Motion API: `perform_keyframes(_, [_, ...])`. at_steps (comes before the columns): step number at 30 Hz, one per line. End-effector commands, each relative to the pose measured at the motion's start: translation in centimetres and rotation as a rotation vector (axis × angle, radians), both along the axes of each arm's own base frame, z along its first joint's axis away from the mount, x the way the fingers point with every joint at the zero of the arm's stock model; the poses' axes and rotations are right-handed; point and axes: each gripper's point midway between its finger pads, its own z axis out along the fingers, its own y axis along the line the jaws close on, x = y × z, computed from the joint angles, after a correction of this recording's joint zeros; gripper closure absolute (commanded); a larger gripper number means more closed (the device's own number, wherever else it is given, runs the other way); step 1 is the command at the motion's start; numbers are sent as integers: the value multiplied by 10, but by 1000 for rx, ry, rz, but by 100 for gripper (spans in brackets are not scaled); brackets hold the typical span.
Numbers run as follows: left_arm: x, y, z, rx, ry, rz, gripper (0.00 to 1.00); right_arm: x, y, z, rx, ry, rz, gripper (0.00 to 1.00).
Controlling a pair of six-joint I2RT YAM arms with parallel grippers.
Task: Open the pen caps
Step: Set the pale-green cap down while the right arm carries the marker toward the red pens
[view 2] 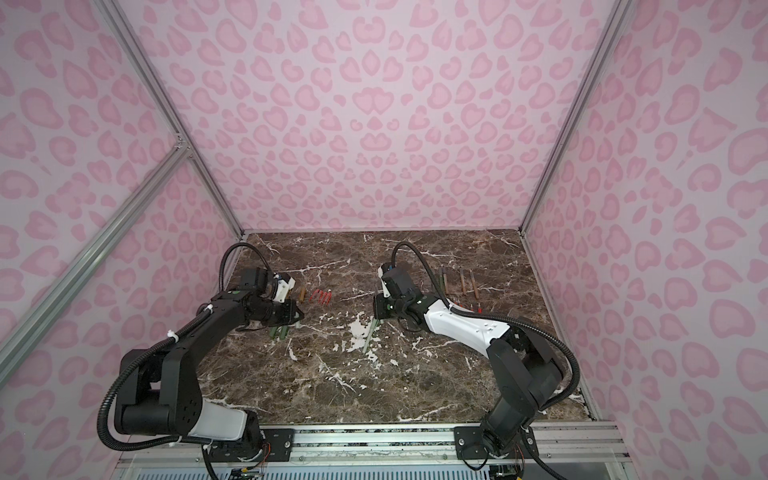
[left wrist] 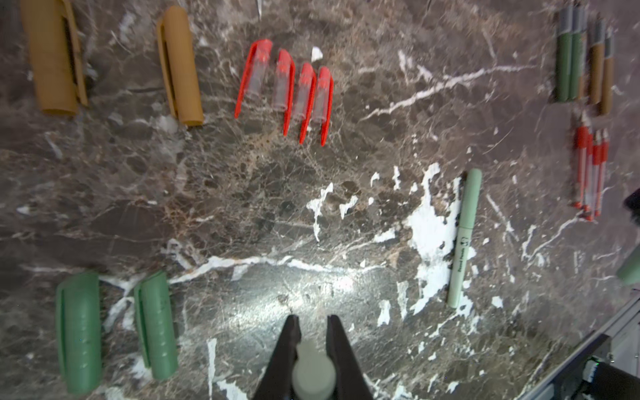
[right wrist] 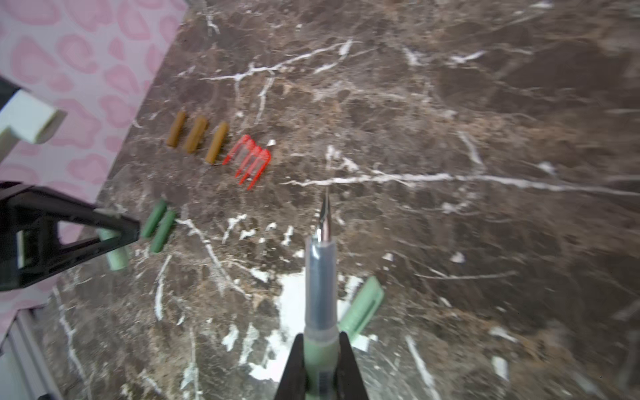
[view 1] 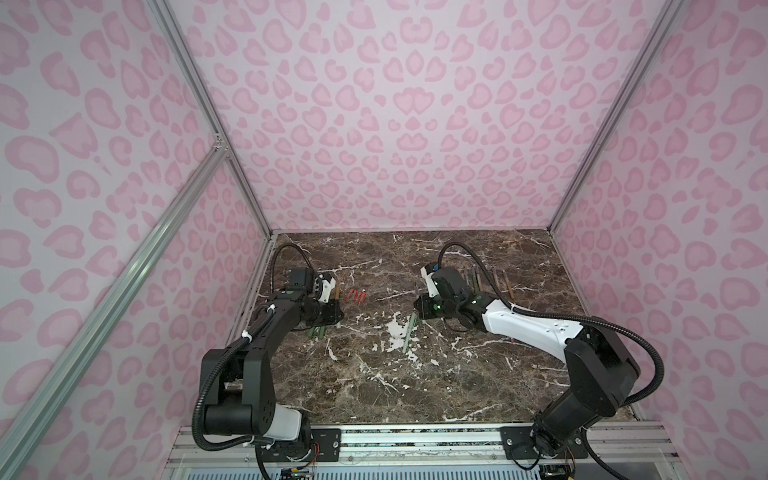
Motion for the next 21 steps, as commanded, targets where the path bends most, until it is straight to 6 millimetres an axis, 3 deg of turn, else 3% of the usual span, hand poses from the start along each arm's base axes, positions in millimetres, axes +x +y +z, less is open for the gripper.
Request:
perform_keyframes(1, [-10, 3, -18, 82, 36, -53, 97, -2, -38, -17, -117, 34, -108, 100])
perform_keyframes(10, [-3, 17, -43, 175, 104, 18, 98, -11, -103, -48, -241, 128, -211, 100])
perform_keyframes(21, [-1, 21, -61, 207, 141, 28, 95, -5, -150, -60, -296, 165, -261, 100])
